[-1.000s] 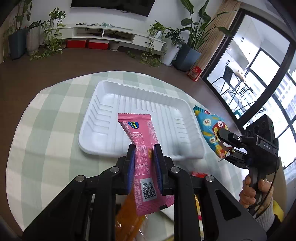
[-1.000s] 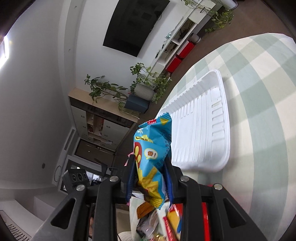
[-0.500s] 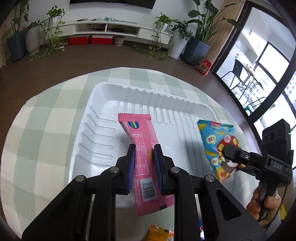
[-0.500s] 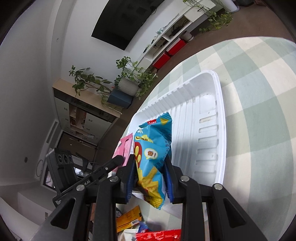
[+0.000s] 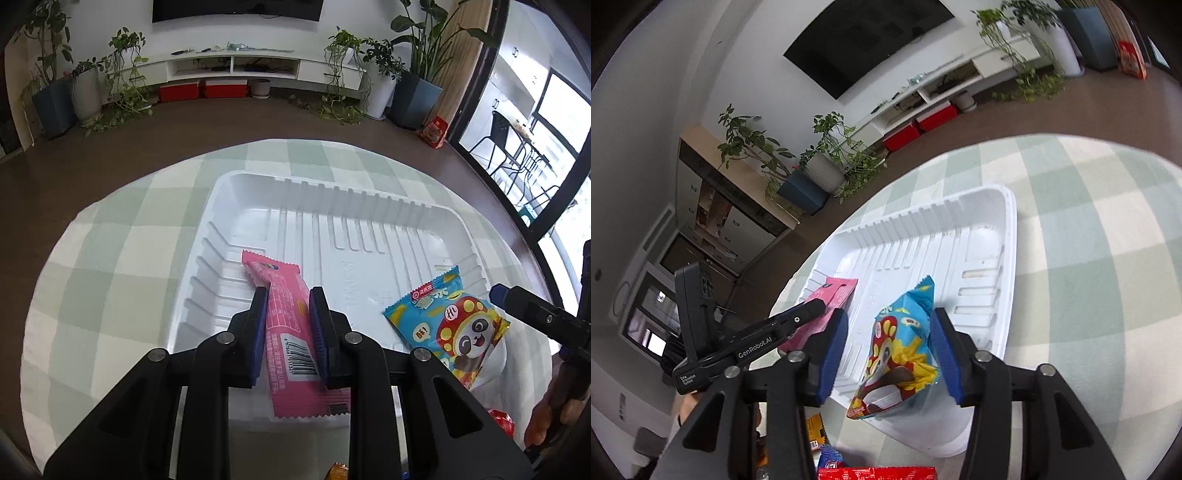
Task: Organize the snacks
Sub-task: 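Carry the pink bar and panda bag into the white tray and release both, then grasp the orange bar with the left gripper while the right grasps the red chip bag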
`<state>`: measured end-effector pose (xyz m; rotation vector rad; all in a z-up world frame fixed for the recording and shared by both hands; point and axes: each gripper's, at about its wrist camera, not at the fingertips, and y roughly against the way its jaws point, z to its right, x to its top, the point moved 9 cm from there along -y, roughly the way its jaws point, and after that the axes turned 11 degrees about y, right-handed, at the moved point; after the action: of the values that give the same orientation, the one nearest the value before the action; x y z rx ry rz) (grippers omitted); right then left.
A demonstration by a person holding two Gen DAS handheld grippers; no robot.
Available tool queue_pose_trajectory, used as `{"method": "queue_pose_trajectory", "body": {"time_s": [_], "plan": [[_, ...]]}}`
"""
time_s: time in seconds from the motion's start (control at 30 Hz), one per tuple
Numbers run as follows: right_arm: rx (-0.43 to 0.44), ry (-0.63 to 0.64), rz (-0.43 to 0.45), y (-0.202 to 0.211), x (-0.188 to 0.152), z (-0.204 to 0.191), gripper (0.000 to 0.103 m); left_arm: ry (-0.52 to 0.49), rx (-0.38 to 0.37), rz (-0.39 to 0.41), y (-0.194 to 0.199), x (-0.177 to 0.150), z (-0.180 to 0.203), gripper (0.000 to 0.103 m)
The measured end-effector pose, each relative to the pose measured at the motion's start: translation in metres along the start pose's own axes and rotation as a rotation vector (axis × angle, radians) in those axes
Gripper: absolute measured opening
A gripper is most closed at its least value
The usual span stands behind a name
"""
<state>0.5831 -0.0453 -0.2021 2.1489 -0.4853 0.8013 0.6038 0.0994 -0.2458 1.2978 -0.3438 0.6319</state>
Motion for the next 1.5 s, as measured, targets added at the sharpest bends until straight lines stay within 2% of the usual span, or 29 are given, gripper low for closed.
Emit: {"method": "queue_pose_trajectory", "body": {"time_s": [0.17, 0.33, 0.53, 0.67, 0.93, 1.33, 1.4, 1.5], "plan": [[-0.029, 0.107, 0.011, 0.017, -0.001, -0.023, 0.06, 0.017, -0.007, 0.046, 0.039, -0.007, -0.008, 0.021], [-0.043, 0.22, 0.004, 0.04, -0.012, -0.048, 0.062, 0.019, -0.023, 0.065, 0.09, -0.034, -0.021, 0.021], [-0.026, 0.266, -0.008, 0.074, -0.049, -0.064, 0.071, 0.015, -0.017, 0.041, 0.134, -0.08, -0.045, 0.021], [-0.038, 0.264, -0.063, 0.078, -0.074, -0.059, 0.072, 0.008, -0.007, 0.008, 0.149, -0.114, -0.056, 0.022], [-0.022, 0.237, -0.164, 0.067, -0.102, -0.051, 0.072, -0.143, -0.017, -0.074, 0.146, -0.159, -0.028, 0.022], [0.004, 0.184, -0.276, 0.054, -0.125, -0.032, 0.072, -0.214, -0.021, -0.154, 0.117, -0.162, -0.017, 0.022], [0.008, 0.185, -0.281, 0.054, -0.127, -0.033, 0.072, -0.231, -0.027, -0.163, 0.115, -0.162, -0.015, 0.024], [0.007, 0.193, -0.29, 0.054, -0.129, -0.035, 0.072, -0.254, -0.042, -0.17, 0.112, -0.161, -0.011, 0.033]]}}
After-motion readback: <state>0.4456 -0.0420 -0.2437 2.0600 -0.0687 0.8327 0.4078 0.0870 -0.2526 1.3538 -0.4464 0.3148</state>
